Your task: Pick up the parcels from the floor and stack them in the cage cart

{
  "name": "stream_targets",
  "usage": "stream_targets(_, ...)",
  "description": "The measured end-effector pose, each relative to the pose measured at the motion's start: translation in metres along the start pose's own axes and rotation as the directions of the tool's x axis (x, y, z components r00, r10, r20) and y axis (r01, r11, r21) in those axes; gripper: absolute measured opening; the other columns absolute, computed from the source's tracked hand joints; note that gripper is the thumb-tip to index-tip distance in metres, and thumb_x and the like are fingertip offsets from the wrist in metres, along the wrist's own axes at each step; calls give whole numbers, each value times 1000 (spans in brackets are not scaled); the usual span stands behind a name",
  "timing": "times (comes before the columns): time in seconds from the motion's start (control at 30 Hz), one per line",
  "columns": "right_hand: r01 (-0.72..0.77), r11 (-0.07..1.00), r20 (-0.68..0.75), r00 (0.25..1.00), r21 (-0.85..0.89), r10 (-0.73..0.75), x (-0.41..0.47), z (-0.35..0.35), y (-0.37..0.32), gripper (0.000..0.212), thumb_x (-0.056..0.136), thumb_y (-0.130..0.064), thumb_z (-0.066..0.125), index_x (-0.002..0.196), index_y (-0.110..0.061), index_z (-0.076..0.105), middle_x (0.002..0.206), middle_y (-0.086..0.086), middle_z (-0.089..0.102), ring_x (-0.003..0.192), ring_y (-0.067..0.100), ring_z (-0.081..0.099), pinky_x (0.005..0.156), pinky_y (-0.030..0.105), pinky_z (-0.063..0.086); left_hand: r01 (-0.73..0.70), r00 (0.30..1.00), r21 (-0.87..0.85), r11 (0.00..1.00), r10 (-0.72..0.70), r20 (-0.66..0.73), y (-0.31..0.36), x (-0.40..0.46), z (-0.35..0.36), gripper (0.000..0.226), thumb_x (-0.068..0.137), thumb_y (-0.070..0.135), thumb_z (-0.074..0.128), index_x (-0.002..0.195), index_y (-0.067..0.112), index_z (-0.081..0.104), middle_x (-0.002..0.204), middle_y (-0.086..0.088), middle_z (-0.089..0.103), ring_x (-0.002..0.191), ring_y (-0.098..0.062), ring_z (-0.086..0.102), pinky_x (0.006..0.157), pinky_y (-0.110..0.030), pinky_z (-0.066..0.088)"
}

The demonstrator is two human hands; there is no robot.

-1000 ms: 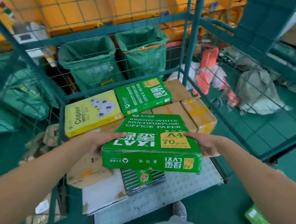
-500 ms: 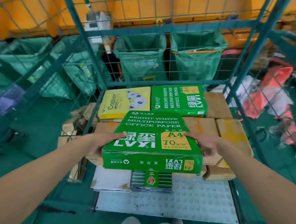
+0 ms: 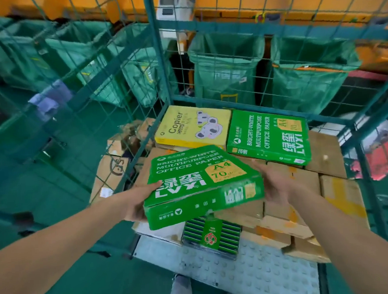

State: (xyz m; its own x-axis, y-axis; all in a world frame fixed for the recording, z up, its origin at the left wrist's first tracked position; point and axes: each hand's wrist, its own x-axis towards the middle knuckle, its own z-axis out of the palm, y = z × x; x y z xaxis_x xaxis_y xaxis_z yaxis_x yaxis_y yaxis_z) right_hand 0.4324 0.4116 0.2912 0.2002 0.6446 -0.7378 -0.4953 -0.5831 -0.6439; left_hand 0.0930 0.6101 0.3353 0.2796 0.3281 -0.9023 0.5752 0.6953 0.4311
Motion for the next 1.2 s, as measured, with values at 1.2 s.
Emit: stream_targets(1.2, -73, 997, -472, 880, -15, 57, 286, 70, 46, 65, 100, -33, 67, 155, -20, 36, 146, 14, 58, 126, 41, 60, 108, 58, 48, 171, 978, -289, 942, -198, -66, 36, 309, -118, 66, 99, 42, 65, 151, 12, 38, 137, -20, 56, 117, -36, 63, 92, -45, 55)
